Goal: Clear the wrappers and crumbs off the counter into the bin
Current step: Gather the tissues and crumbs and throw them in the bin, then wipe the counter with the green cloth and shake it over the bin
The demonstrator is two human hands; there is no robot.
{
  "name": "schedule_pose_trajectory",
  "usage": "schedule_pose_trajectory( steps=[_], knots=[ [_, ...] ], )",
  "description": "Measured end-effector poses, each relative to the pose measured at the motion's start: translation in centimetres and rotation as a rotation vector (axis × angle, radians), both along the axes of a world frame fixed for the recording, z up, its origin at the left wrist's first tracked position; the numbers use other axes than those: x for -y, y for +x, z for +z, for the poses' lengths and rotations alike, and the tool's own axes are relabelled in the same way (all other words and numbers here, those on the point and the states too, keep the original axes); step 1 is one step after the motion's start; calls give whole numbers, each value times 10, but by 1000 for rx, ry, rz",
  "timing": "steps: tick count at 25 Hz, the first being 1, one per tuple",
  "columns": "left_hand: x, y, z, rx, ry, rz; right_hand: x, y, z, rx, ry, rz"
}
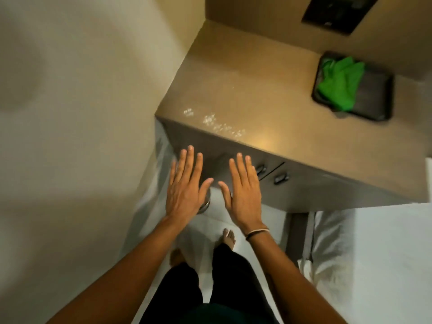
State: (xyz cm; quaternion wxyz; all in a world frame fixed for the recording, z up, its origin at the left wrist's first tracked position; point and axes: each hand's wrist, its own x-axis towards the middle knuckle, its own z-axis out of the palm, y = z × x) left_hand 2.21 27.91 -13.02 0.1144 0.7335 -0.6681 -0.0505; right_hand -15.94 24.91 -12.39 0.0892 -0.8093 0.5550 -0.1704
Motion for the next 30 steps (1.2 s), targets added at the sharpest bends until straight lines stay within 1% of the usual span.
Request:
schedule_pose_trajectory(
  steps=[4, 6, 8, 10, 12, 16, 19, 21, 24, 26, 28, 30],
  knots=[
    [76, -29, 43, 33, -120, -125, 54, -48, 54, 115, -148, -132],
    [123, -56, 65, 16, -174, -164, 103, -81, 78, 106, -216, -198],
    [168, -85, 83, 5, -172, -170, 159, -113, 97, 73, -246, -260],
    [208, -108, 92, 20, -113, -172, 212, -137, 106, 34, -175, -307],
    [244, -123, 93, 36, -16, -193, 262, -155, 107, -29, -54, -327],
    [292, -129, 83, -14, 125, -183, 345, -171, 100, -200, 148, -288],
    [295, -128, 69, 1, 184, -236, 361, -174, 84, -266, 310, -279],
    [292, -127, 60, -6, 218, -251, 361, -175, 75, -252, 353, -286],
    [291, -127, 52, 10, 206, -238, 364, -175, 73, -237, 326, -290],
    [290, -129, 52, 12, 206, -224, 366, -174, 71, -245, 267, -298],
    [288, -129, 54, -8, 205, -220, 367, -174, 69, -262, 198, -299],
    [282, -126, 59, -50, 171, -205, 367, -174, 75, -249, 184, -286]
  ],
)
